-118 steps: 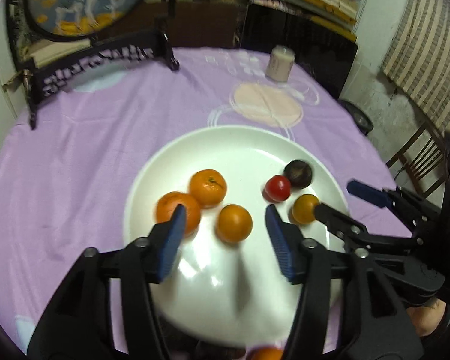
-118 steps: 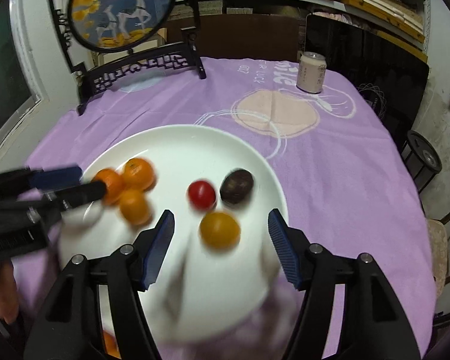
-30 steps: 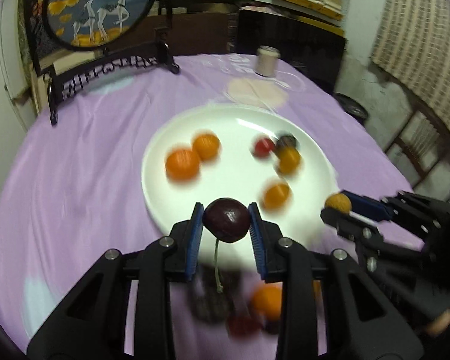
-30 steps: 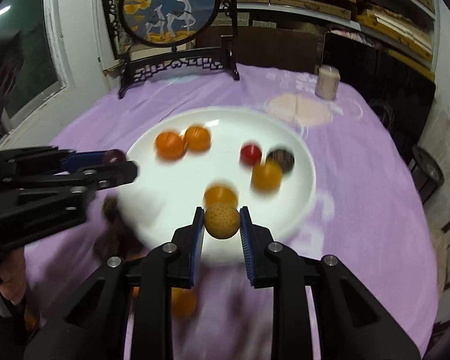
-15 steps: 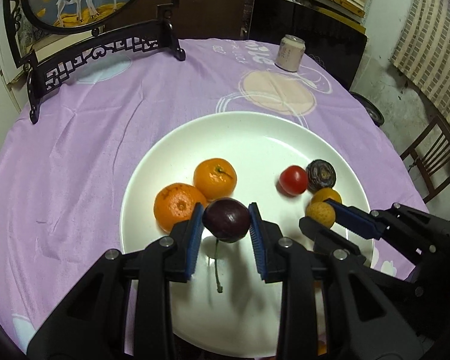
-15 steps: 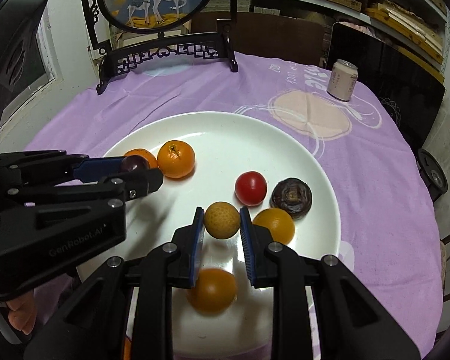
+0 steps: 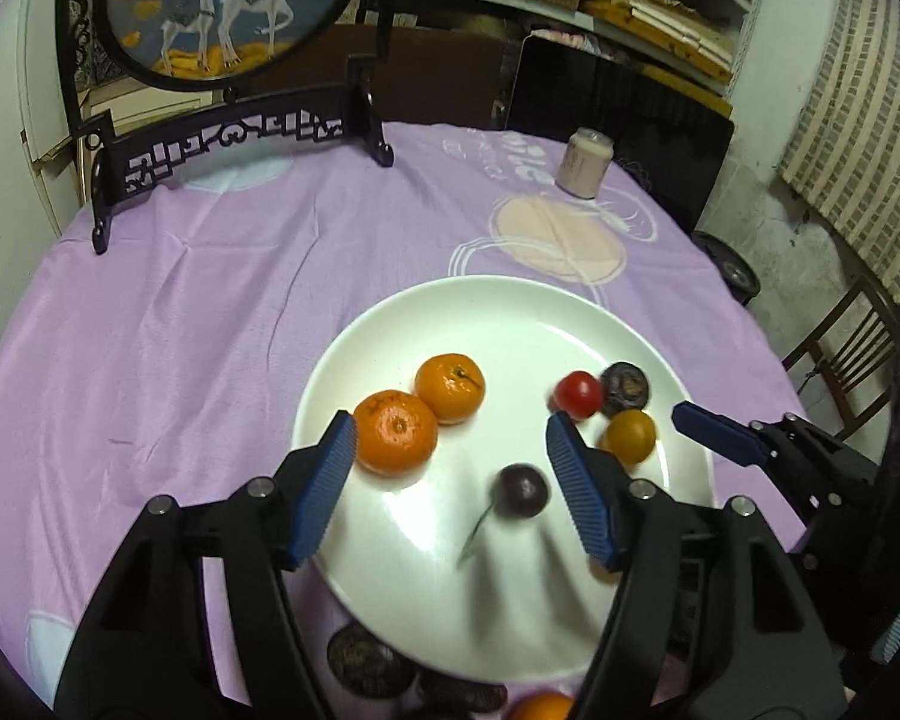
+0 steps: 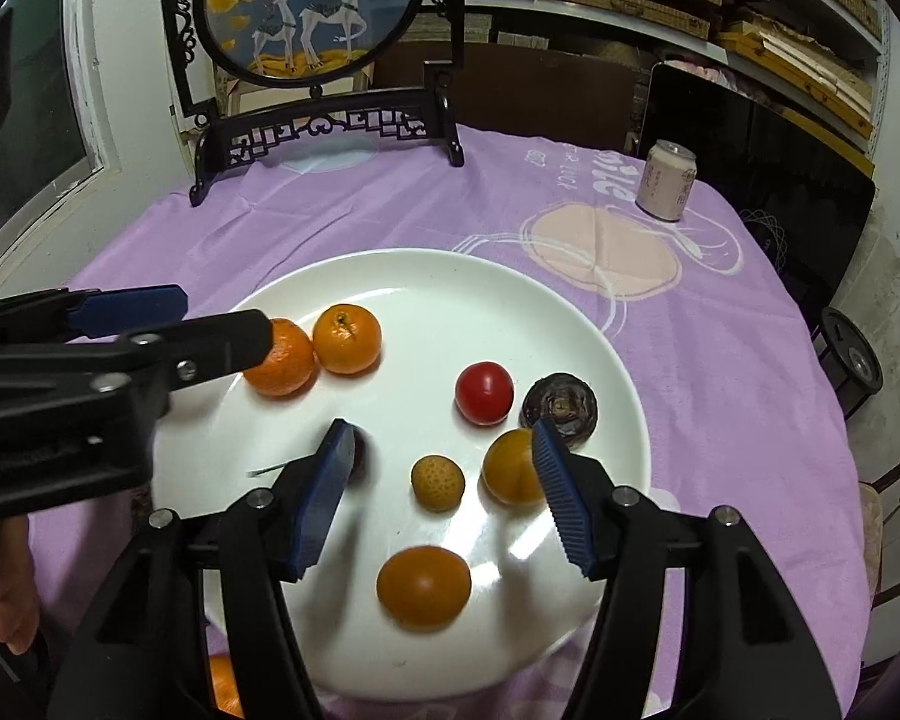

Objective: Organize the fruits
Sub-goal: 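Release the plum and kumquat onto the white plate with both tools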

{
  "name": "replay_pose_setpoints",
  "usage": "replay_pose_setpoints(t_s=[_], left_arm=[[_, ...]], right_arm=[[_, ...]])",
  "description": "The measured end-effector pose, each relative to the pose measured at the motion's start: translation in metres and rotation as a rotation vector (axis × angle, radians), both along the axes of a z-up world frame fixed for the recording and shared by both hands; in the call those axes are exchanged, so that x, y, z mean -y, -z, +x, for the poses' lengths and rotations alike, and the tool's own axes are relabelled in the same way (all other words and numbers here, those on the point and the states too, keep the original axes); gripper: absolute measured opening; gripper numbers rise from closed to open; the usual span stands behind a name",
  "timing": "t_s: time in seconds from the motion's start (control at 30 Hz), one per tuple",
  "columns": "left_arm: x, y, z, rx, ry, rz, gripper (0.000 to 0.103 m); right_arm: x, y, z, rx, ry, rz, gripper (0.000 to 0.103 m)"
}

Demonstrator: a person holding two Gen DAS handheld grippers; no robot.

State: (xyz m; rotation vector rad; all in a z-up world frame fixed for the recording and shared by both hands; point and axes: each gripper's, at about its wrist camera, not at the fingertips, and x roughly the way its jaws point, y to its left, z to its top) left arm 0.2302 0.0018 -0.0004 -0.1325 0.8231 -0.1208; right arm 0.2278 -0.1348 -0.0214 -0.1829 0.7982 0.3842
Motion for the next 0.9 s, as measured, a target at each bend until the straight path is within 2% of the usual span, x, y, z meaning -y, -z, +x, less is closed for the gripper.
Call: replay_pose_setpoints(t_s=[0.27,0.43,0.47,0.57,0.9], left_arm=[[-0.008,-0.004,-0.074,0.029,0.035,-0.027,0.068],[-0.020,0.007,-0.131,0.044,0.027,-0.002,0.071],[-0.022,0.010,-0.138,0.045,0.027,0.003,0.071],[-0.023,0.023,-0.161,0.026,0.029,0.020,0.072],[-0.018,0.060,-0.180,-0.067,0.060,0.019,0.073]], right_arm=[[0.006,-0.007,-0.048,-0.001,-0.019,0.005,0.063],[0.015,-0.006,-0.098,0.002,-0.039,0.023,0.066],[0.016,-0.005,-0.106,0.004,-0.044,0.026,0.069],[0.022,0.003,-0.135,-0.010,-0.054,0.040,0.069],[0.024,0.032,-0.169,-0.089,-0.066,0.029,0.069]])
